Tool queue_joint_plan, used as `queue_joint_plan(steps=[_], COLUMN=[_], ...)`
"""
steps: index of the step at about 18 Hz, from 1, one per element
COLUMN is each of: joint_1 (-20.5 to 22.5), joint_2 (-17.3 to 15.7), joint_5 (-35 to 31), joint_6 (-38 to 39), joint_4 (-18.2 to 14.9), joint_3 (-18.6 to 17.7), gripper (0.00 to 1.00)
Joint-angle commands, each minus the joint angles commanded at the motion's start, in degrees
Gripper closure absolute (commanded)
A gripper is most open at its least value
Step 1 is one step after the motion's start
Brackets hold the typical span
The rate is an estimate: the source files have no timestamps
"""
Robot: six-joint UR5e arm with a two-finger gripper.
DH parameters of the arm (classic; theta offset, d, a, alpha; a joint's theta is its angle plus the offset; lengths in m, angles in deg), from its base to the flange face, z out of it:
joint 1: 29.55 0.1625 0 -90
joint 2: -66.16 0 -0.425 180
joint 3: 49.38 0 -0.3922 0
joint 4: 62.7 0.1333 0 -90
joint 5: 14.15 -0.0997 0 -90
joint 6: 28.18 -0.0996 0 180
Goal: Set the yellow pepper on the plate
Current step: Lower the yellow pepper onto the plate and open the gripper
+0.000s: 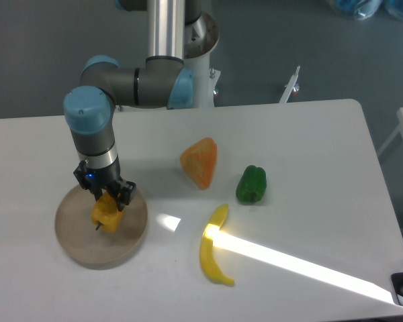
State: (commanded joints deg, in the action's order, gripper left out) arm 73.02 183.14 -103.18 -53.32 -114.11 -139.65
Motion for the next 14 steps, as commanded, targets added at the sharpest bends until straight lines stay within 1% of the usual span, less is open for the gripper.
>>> queue_joint_plan(steps=[14], joint_1=[-0.18], joint_2=[0.18], joint_5=[0.0], joint_6=[0.35], joint_4=[-0.09], joint_3=[-0.62], gripper=[0.54])
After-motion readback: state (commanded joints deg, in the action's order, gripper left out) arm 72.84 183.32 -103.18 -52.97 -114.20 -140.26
